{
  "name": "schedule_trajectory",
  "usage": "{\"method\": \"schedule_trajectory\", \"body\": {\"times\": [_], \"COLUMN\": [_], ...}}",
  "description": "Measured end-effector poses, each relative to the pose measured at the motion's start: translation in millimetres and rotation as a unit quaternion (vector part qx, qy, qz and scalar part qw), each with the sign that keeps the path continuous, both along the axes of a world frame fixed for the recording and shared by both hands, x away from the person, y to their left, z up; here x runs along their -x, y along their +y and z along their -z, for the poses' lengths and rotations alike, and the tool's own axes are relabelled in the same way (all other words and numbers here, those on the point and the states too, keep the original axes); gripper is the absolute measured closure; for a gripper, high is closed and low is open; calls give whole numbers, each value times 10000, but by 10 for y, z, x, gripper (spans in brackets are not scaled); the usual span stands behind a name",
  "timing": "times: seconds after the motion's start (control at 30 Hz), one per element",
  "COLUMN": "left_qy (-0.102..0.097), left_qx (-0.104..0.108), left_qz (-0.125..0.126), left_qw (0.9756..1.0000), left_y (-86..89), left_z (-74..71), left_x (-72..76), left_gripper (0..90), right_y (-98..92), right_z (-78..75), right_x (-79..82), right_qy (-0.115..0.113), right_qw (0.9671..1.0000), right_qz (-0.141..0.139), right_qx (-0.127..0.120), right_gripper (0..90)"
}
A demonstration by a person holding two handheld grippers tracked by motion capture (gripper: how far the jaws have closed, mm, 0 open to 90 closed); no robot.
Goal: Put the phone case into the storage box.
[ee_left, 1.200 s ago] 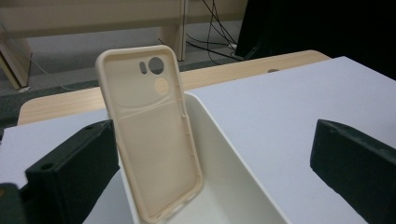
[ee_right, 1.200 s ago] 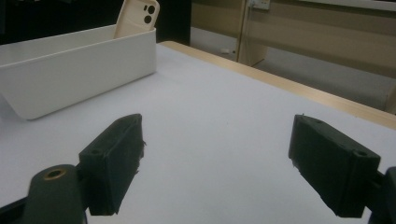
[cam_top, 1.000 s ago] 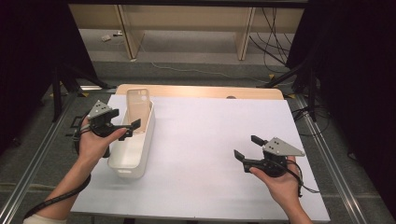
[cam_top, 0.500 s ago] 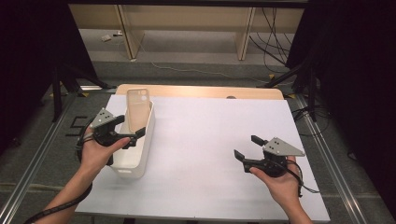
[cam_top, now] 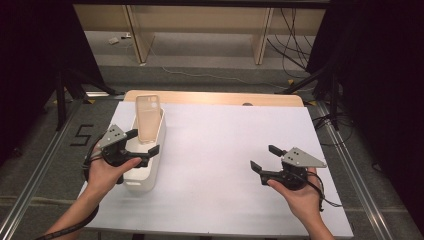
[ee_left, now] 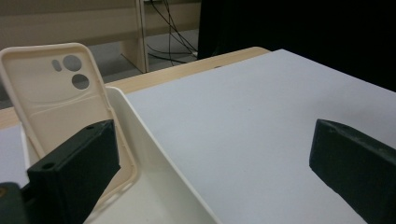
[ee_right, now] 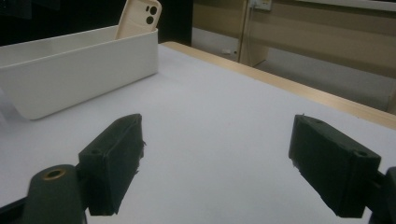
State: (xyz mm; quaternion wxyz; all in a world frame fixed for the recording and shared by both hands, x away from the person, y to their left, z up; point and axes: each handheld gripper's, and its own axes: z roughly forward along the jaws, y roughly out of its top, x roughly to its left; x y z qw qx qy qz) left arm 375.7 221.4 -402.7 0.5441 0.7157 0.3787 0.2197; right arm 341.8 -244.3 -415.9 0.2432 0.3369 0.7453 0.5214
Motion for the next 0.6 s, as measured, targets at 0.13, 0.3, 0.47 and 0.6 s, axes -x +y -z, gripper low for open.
{"method": "schedule_trajectory", "body": {"times": [0.13, 0.3, 0.47, 0.6], "left_qy": [-53, -95, -116, -102], "left_qx": [-41, -116, -77, -76], "left_qz": [109, 218, 290, 331], "left_qw": [9999, 9996, 9995, 9994], "left_y": [-22, -32, -26, -17], "left_z": [24, 57, 84, 121], "left_x": [56, 99, 133, 156], "left_gripper": [9, 9, 9, 8], "right_y": [2, 1, 5, 17], "right_z": [0, 2, 6, 11], "right_x": [4, -6, -5, 12], "right_qy": [28, -124, -128, -25], "right_qw": [10000, 9999, 9999, 10000], "right_qz": [-4, -15, -46, -41], "right_qx": [-15, 25, 3, -16], "right_gripper": [190, 190, 190, 190]}}
